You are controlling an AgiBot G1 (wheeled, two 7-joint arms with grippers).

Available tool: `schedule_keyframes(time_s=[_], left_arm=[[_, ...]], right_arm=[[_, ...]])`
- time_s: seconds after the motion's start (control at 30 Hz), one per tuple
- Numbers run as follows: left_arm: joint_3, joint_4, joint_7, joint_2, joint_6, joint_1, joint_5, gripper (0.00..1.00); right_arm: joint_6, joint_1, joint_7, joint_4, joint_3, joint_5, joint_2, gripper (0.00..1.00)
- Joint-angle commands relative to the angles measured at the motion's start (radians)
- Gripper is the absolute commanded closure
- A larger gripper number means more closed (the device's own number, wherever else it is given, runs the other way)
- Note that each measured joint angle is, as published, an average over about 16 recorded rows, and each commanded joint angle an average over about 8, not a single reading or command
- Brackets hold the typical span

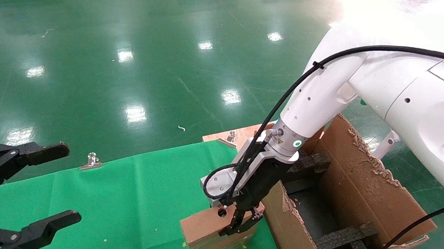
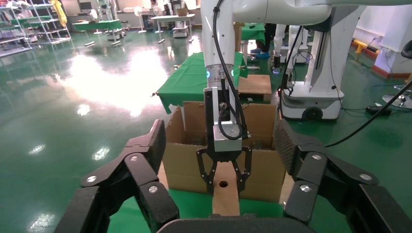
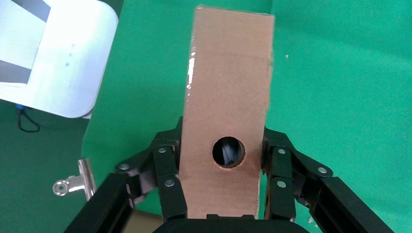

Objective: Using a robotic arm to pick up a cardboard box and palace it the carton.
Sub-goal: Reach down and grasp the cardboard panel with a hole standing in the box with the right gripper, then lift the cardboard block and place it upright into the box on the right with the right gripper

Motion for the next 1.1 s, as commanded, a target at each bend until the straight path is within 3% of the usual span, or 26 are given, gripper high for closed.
schedule_keyframes(time_s=[0.03,0.37,0.87,1.1], left_arm=[[0.000,0.000,0.000,0.000,0.000,0.000,0.000,0.00],[0.000,0.000,0.000,0.000,0.000,0.000,0.000,0.00],[0.000,0.000,0.000,0.000,0.000,0.000,0.000,0.00],[0.000,0.000,0.000,0.000,0.000,0.000,0.000,0.00]], right_arm=[[-0.001,0.000,0.000,0.000,0.000,0.000,0.000,1.00],[-0.003,0.044,0.010,0.001,-0.007,0.023,0.015,1.00],[-0.022,0.383,-0.032,-0.042,-0.083,0.186,0.064,1.00],[-0.022,0.476,-0.071,-0.059,-0.166,0.264,0.090,1.00]])
